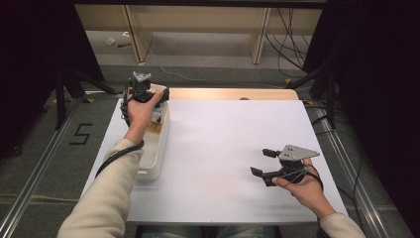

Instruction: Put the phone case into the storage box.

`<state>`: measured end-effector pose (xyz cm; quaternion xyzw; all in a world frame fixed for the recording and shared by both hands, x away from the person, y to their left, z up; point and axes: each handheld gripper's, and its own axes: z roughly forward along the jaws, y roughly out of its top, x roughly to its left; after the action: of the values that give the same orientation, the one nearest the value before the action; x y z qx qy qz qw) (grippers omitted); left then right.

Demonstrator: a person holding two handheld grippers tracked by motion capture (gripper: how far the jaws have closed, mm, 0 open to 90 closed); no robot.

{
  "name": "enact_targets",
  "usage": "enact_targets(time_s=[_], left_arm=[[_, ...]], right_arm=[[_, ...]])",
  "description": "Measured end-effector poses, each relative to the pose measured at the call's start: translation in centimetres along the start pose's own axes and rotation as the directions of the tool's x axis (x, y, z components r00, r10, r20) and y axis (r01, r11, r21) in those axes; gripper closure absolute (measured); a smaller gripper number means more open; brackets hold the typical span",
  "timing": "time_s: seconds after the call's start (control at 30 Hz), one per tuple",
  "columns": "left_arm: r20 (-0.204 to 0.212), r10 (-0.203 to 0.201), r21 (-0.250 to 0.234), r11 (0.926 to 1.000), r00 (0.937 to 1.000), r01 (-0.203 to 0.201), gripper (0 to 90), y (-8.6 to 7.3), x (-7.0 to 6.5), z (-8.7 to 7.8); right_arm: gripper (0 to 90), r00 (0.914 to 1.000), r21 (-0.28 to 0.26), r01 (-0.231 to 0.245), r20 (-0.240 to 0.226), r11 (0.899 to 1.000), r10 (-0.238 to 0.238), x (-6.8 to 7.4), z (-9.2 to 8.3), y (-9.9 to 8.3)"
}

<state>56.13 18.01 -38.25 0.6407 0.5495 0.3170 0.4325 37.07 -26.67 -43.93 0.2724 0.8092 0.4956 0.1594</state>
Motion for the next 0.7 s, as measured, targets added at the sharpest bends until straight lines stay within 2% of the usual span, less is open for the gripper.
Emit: enact_targets(time_s=[0.7], left_arm=[[0.009, 0.001, 0.024, 0.9997, 1.0, -0.002, 10.6, -0.02, 0.11, 0.48]], right_arm=[[19.7, 1.0, -0.001, -0.002, -0.001, 1.0, 0.002, 0.01, 0.0, 0.01]])
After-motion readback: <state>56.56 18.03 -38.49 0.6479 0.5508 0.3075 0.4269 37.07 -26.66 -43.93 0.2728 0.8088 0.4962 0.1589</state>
